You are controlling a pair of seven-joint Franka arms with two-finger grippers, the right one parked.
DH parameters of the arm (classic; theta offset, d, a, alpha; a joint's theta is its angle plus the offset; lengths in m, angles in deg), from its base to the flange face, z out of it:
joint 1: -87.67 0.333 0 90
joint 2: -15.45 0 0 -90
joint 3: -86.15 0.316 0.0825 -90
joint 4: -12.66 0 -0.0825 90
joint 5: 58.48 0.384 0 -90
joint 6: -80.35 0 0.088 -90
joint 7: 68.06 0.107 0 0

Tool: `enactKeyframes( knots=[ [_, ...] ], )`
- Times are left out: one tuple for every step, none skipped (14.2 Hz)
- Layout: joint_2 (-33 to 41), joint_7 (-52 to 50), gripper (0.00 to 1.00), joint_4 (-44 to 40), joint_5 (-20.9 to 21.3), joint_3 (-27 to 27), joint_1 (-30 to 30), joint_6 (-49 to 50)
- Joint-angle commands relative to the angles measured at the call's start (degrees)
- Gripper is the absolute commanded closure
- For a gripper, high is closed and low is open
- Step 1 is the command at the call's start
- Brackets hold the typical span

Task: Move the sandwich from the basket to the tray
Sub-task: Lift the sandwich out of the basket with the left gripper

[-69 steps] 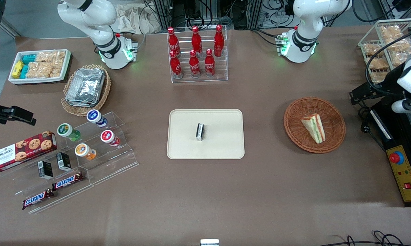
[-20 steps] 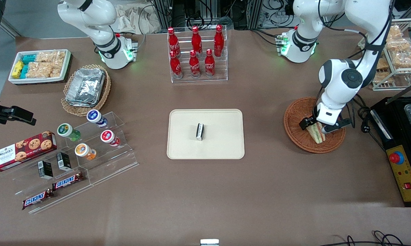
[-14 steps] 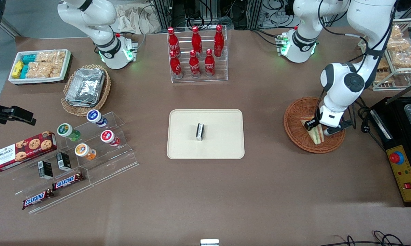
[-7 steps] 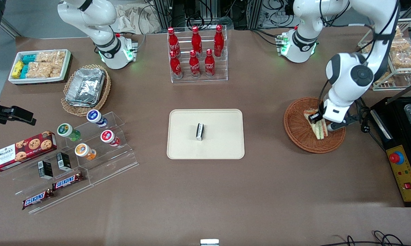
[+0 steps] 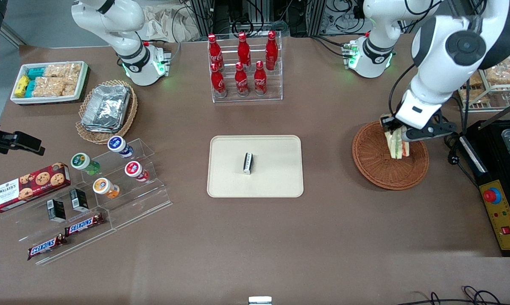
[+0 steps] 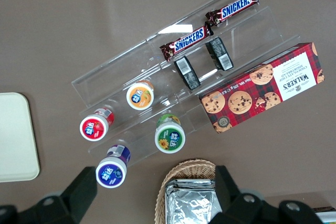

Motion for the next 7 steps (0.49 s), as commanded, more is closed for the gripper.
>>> enactKeyframes(
  knots=[
    [-2.86, 3.96, 1.00, -8.62, -0.43, 0.26, -3.50, 6.23],
    [-2.95, 4.06, 1.00, -9.68, -0.51, 0.26, -4.90, 6.59],
    [-3.12, 3.97, 1.00, -10.56, -0.52, 0.26, -6.92, 6.86],
    [-4.34, 3.36, 1.00, -11.44, -1.12, 0.26, -9.20, 6.69],
    [-5.48, 2.31, 1.00, -11.89, -3.31, 0.26, -11.05, 5.81],
    [-7.24, 1.09, 1.00, -12.67, -5.07, 0.26, -12.11, 3.98],
    [-8.73, 0.46, 1.00, -12.86, -5.43, 0.17, -13.34, 1.70]
  ],
)
